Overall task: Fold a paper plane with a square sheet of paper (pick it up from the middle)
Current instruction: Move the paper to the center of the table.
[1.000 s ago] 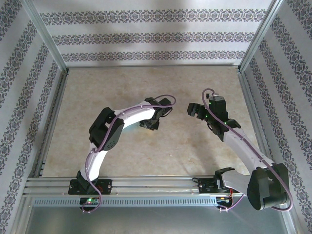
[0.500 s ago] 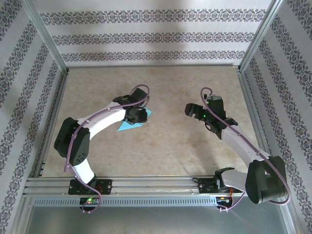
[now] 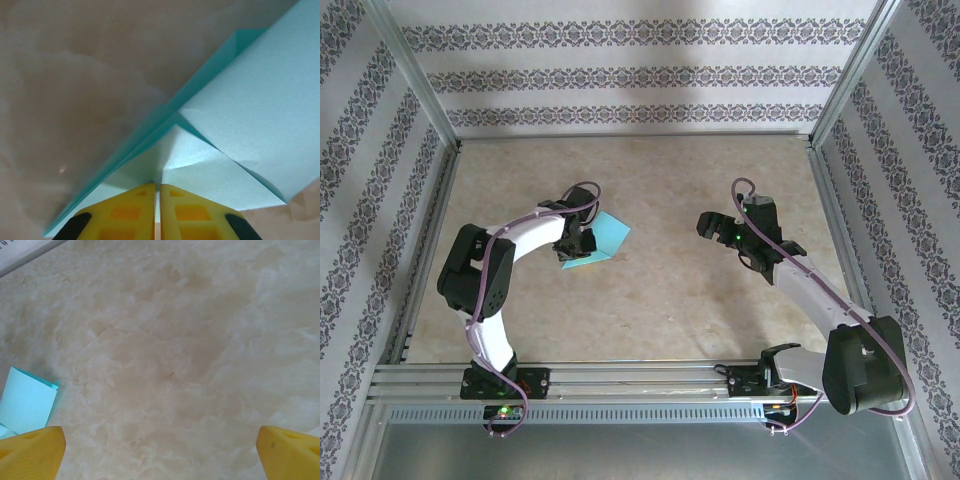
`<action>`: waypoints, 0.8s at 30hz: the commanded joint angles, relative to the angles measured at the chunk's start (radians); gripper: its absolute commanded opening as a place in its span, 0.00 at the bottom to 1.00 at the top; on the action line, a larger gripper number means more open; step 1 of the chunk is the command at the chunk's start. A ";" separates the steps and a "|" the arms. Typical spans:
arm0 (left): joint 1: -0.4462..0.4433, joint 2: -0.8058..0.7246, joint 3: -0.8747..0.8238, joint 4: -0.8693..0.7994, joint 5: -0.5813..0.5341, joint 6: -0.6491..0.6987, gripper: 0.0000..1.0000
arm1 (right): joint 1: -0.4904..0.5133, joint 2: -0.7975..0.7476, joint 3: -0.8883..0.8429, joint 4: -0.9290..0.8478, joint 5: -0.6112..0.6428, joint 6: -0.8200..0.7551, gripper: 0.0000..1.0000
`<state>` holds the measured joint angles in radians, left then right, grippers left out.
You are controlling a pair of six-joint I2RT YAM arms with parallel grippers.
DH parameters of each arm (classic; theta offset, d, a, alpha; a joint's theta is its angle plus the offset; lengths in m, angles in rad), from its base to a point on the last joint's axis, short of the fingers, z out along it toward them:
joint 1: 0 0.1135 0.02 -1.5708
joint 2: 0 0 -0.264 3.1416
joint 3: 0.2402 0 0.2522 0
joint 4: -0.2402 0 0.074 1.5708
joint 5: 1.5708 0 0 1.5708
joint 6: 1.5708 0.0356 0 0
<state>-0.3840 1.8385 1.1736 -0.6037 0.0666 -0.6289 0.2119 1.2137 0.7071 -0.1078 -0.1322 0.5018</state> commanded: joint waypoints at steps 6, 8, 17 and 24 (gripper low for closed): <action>0.012 0.066 0.056 0.009 -0.016 0.044 0.09 | 0.011 0.013 -0.003 0.021 -0.024 0.021 0.98; 0.011 0.080 0.054 0.016 0.028 0.044 0.08 | 0.013 0.015 -0.004 0.024 -0.024 0.023 0.98; -0.061 0.083 0.041 0.054 0.251 -0.023 0.07 | 0.020 0.021 -0.026 0.036 -0.092 0.103 0.98; -0.204 0.070 0.000 0.145 0.312 -0.220 0.07 | 0.064 0.030 -0.085 0.072 -0.135 0.281 0.95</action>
<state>-0.5388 1.9030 1.2003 -0.5076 0.3279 -0.7357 0.2531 1.2320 0.6483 -0.0608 -0.2340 0.6857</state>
